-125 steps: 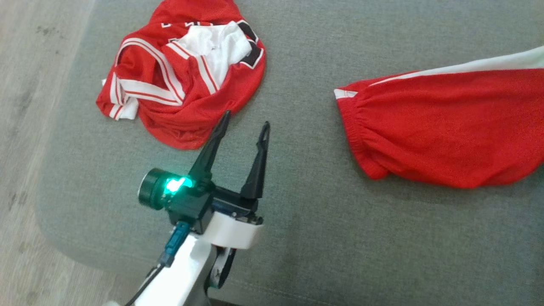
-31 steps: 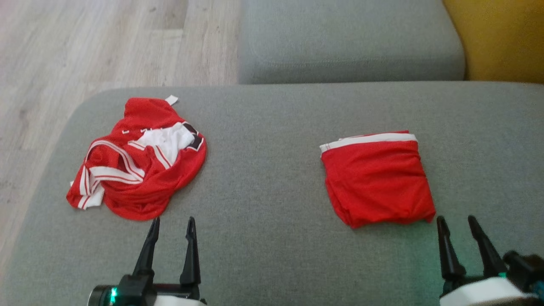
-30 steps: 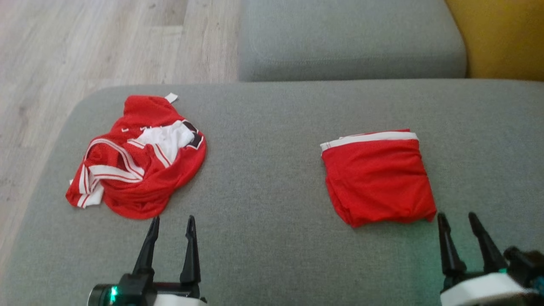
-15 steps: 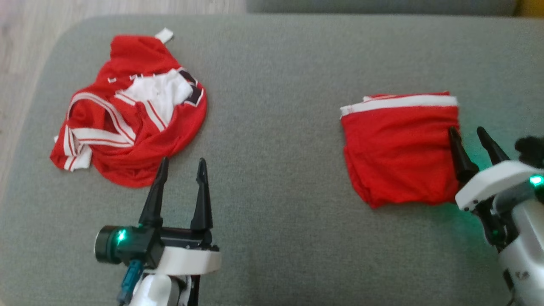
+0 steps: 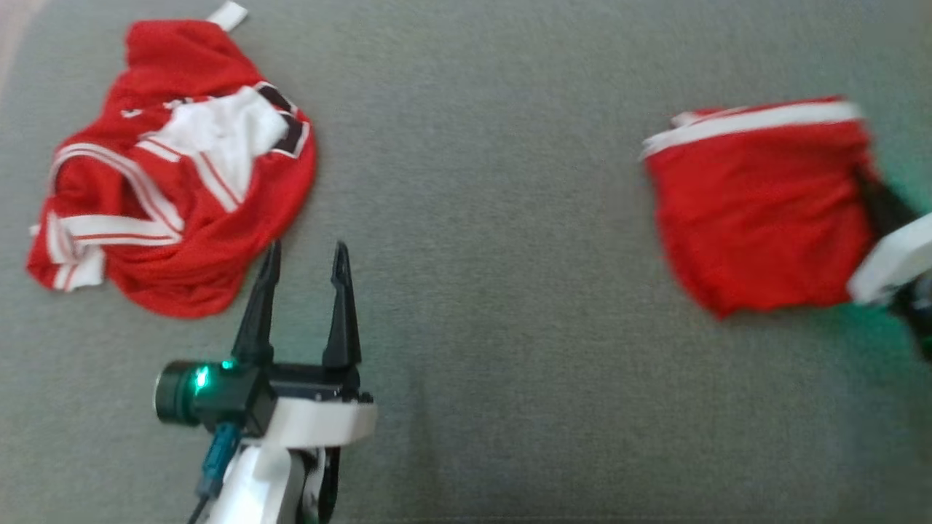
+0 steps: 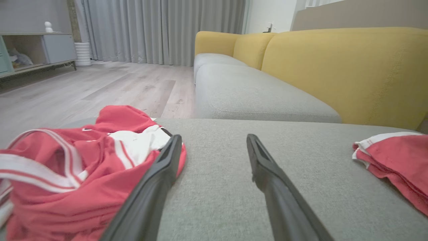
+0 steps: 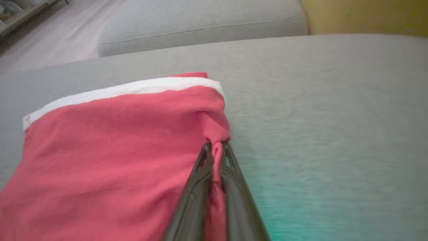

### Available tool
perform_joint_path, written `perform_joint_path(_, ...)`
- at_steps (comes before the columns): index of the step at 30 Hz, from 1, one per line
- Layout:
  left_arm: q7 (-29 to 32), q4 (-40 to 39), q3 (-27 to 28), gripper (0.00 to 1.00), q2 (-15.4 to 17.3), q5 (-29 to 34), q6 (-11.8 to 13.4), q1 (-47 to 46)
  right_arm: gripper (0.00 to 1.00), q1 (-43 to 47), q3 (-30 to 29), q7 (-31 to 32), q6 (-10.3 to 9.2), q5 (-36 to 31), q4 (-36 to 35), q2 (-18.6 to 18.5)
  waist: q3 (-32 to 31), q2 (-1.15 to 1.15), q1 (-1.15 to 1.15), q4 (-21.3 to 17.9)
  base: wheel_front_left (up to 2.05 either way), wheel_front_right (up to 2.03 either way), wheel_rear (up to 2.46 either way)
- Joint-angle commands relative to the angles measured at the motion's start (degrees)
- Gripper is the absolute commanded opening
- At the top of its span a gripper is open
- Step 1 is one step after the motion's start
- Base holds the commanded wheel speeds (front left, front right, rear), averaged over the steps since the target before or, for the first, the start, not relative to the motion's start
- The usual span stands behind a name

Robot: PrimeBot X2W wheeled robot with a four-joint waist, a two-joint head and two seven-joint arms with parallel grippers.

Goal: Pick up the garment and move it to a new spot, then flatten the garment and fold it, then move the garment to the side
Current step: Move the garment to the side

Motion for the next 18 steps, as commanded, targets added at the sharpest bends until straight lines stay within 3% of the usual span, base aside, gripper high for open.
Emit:
perform_joint_path(1, -0.29, -2.04, 2.18, 1.0, -0.06, 0.73, -0.22, -2.86, 0.0, -1.42, 0.73, -0.31, -0.04, -0.68, -0.62, -4.85, 2.75, 0.0, 0.0, -2.42, 0.0, 0.0, 0.0)
perform_joint_path(8, -0.29, -2.94, 1.29, 1.0, -0.06, 0.48, -0.83, -7.65, 0.0, -4.29, -3.22, -1.19, -0.04, -2.59, 2.67, -17.95, 8.12, 0.0, 0.0, -4.31, 0.0, 0.0, 0.0)
perform_joint_path(12, -0.29, -3.91, 0.88, 1.0, -0.06, -0.01, -0.55, -9.66, 0.0, -5.55, -6.76, -4.28, -0.04, -5.63, 4.39, -22.64, 10.01, 0.0, 0.0, -4.41, 0.0, 0.0, 0.0)
perform_joint_path(13, -0.29, -4.03, 0.85, 1.0, -0.06, -0.05, -0.49, -9.88, 0.07, -5.83, -7.49, -4.85, -0.04, -6.6, 4.8, -23.13, 10.11, 0.0, 0.0, -4.41, 0.0, 0.0, 0.0)
perform_joint_path(14, -0.29, -4.05, 0.81, 1.0, -0.06, -0.12, -0.49, -10.02, 1.0, -6.11, -8.32, -5.37, -0.04, -7.59, 5.36, -23.36, 10.06, 0.0, 0.0, -4.37, 0.0, 0.0, 0.0)
perform_joint_path(18, -0.29, -3.23, 0.69, 1.0, -0.06, -0.49, -0.63, -10.03, 1.0, -6.6, -10.95, -7.51, -0.04, -13.02, 7.27, -22.03, 7.87, 0.0, 0.0, -3.74, 0.0, 0.0, 0.0)
